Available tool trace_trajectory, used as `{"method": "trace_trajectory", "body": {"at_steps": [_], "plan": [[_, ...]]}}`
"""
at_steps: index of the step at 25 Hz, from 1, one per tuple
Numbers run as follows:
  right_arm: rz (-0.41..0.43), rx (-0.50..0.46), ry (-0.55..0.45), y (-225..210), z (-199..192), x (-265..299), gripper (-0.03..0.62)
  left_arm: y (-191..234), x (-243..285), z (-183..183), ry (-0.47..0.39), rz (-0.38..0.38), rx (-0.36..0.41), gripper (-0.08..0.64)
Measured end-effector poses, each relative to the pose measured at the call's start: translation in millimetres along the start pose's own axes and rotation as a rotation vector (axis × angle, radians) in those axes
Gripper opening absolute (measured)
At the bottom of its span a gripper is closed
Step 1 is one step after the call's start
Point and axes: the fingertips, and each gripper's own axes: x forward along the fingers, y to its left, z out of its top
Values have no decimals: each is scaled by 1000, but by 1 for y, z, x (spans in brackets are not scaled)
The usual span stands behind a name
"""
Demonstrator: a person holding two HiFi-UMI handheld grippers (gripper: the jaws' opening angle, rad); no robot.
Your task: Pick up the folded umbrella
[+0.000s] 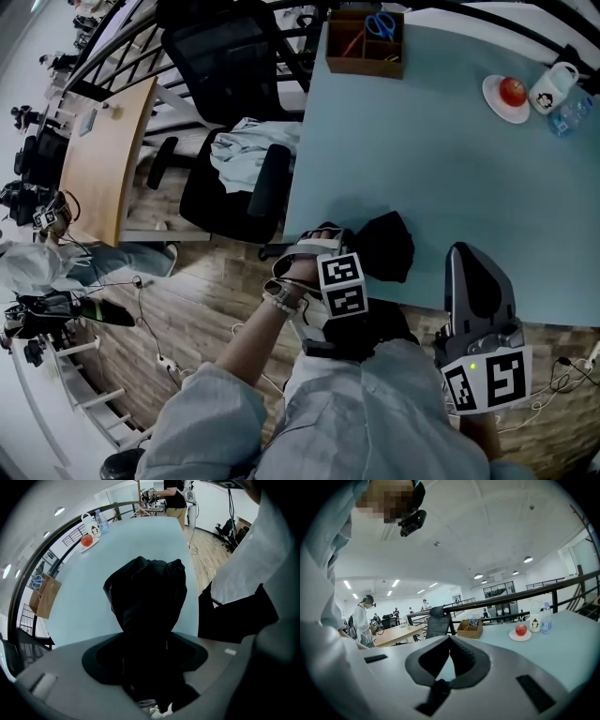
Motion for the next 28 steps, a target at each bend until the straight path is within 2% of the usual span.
{"method": "trace_trajectory", "body": {"at_steps": [7, 17, 28], "plan": [[-12, -9, 0, -6, 2, 2, 0, -3, 15, -1, 38, -51, 29, 278], [-38, 2, 4, -11, -1, -4, 0, -8, 20, 0, 59, -214, 41, 279], [-38, -8, -2, 1, 2, -7, 0, -5, 18, 1, -10, -201, 36, 280]]}}
